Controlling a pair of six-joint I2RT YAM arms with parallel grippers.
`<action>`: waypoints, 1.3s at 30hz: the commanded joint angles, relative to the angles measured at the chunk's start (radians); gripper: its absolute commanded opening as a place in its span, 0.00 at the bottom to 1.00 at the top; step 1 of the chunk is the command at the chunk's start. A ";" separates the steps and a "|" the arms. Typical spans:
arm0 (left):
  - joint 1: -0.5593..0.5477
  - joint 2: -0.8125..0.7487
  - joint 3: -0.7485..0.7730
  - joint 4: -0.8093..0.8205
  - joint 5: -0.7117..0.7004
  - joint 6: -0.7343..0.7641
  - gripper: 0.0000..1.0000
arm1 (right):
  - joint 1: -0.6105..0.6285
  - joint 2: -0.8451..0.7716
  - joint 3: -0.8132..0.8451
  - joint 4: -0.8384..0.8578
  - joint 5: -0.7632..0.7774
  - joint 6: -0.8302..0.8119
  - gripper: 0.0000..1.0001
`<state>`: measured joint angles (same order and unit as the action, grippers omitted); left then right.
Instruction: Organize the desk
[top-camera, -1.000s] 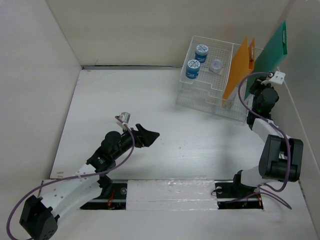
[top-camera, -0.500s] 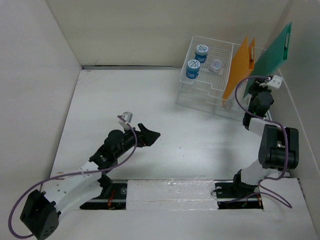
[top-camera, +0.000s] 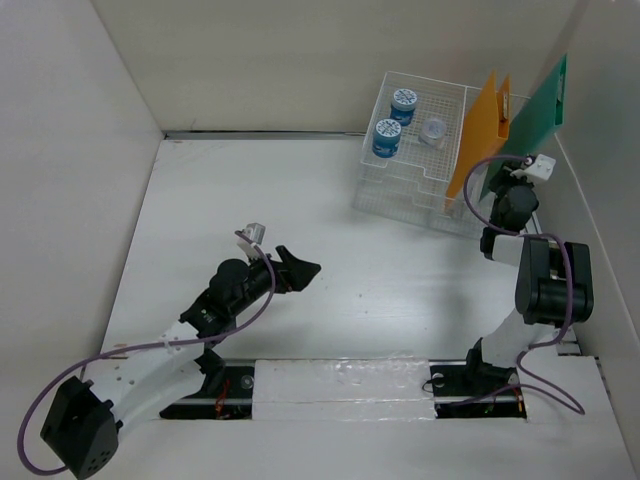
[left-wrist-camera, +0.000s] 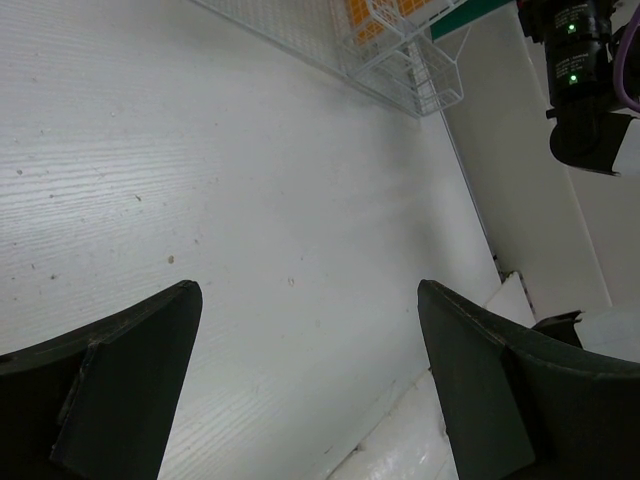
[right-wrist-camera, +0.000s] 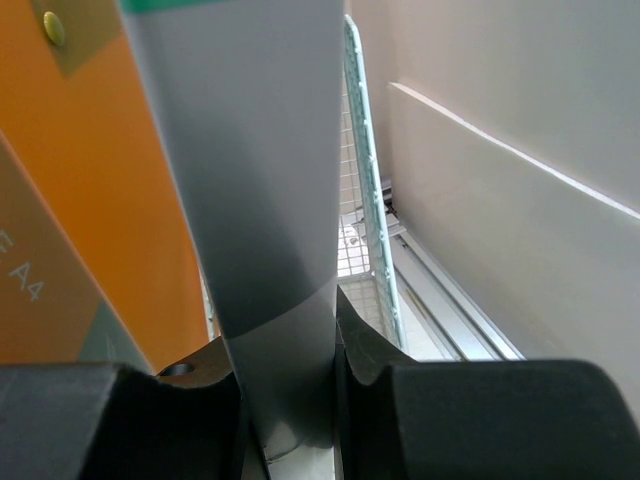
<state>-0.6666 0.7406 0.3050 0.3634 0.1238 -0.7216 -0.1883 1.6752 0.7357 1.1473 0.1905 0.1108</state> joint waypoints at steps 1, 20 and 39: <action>-0.005 0.012 0.009 0.057 0.000 0.014 0.87 | 0.009 -0.020 0.024 0.080 -0.005 0.007 0.00; -0.005 -0.006 -0.006 0.063 0.007 0.013 0.87 | 0.118 0.041 0.182 -0.109 0.371 -0.019 0.00; -0.005 -0.033 -0.018 0.063 0.013 0.016 0.87 | 0.096 -0.015 0.223 -0.365 0.322 -0.049 0.00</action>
<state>-0.6666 0.7288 0.3012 0.3775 0.1249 -0.7208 -0.0769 1.7054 0.9287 0.8413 0.5224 0.0750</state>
